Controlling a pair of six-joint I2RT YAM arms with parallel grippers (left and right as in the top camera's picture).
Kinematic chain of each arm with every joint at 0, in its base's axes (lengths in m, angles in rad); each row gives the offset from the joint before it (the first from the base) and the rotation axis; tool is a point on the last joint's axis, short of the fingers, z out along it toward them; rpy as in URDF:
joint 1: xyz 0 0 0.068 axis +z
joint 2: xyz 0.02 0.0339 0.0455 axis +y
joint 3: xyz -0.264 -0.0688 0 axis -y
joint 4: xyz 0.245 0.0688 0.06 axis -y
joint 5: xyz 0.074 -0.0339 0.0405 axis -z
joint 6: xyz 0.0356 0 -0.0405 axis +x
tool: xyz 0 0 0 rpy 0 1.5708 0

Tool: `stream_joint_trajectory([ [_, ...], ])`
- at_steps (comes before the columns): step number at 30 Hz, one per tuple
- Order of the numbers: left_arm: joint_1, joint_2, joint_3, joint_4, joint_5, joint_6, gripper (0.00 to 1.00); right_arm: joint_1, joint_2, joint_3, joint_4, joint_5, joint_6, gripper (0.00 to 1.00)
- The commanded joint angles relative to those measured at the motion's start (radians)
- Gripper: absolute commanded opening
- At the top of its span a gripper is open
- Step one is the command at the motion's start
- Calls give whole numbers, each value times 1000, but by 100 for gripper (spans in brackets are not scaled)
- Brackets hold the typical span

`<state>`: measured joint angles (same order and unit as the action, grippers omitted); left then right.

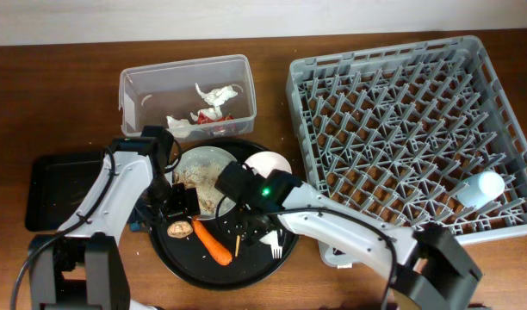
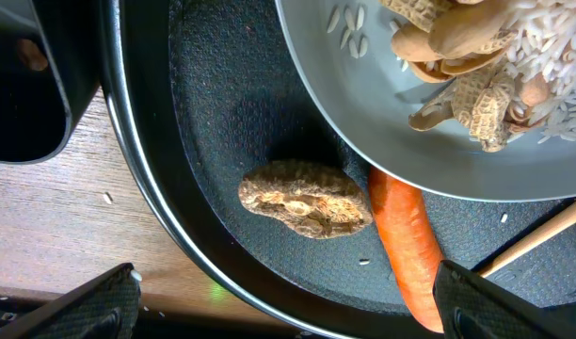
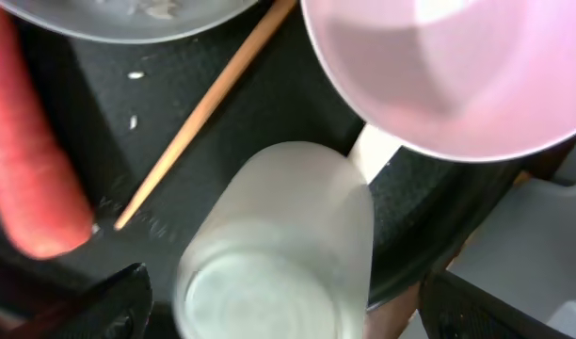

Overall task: Sort waste into correct bins and load items into the dishwasher rack
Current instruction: 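Grasp the white cup near the fork with the right gripper, then place the white cup upside down in the rack's right side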

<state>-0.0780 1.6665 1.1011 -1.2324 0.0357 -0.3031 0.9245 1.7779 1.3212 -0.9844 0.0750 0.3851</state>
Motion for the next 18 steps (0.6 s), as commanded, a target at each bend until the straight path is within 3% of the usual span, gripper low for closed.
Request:
stream_joint_trajectory([
  [1,2,0,-5,2,-7,5,99,6,48,8,9,42,25,93],
  [4,2,0,-5,2,-7,5,99,6,64,8,10,42,43,84],
  [6,2,0,-5,2,-7,5,99,6,64,8,9,42,60,65],
  [8,2,0,-5,2,-7,5,99,5,55,11,6,42,69,57],
  [13,2,0,-5,2,-7,5,99,-29,-61,130,-69,43,69,56],
  [18,2,0,-5,2,-7,5,99,-280,-254,312,-219,42,-10,57],
])
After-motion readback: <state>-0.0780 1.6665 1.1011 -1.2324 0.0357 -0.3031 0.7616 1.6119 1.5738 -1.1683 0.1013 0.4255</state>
